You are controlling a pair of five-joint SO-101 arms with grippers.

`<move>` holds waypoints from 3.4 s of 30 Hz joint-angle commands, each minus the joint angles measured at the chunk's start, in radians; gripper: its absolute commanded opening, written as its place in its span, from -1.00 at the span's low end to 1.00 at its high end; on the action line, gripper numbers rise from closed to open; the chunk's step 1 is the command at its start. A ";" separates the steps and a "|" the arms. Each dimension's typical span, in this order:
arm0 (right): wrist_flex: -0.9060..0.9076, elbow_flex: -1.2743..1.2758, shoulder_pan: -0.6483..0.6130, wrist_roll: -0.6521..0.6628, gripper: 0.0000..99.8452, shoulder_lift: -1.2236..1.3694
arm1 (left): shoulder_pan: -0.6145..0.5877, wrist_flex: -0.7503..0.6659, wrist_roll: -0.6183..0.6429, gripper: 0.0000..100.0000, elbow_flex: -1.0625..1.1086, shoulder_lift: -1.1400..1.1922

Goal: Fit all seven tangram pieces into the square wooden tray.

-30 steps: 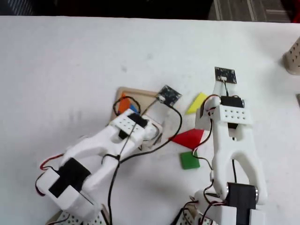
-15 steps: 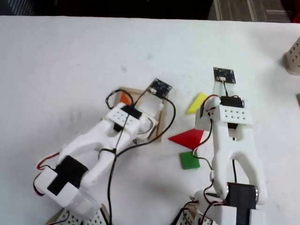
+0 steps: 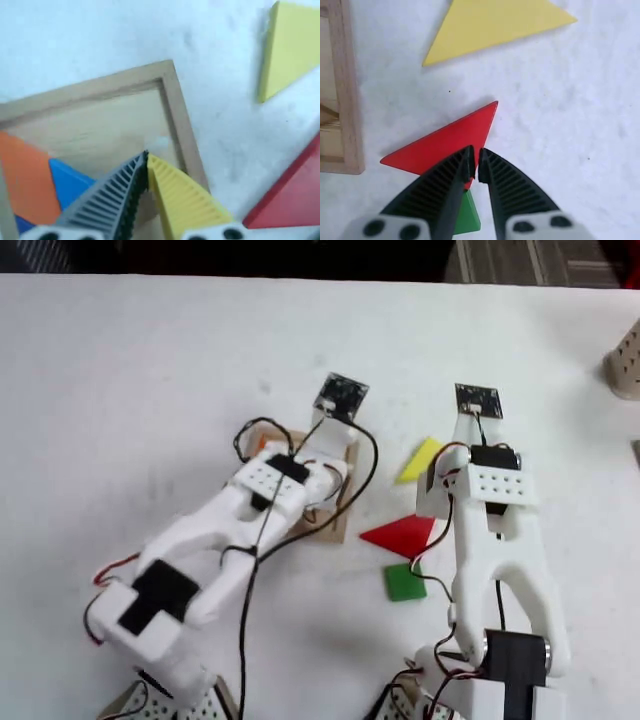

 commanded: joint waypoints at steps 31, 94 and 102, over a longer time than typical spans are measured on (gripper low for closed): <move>-0.028 -0.002 -0.008 0.012 -0.96 -0.044 | 0.110 0.184 -0.051 -0.96 0.035 -0.151; -0.028 0.002 -0.008 0.012 -0.96 -0.044 | -0.160 0.046 -0.058 -0.95 0.006 0.002; -0.028 0.002 -0.008 0.012 -0.96 -0.044 | -0.156 0.112 -0.058 -0.95 0.015 -0.081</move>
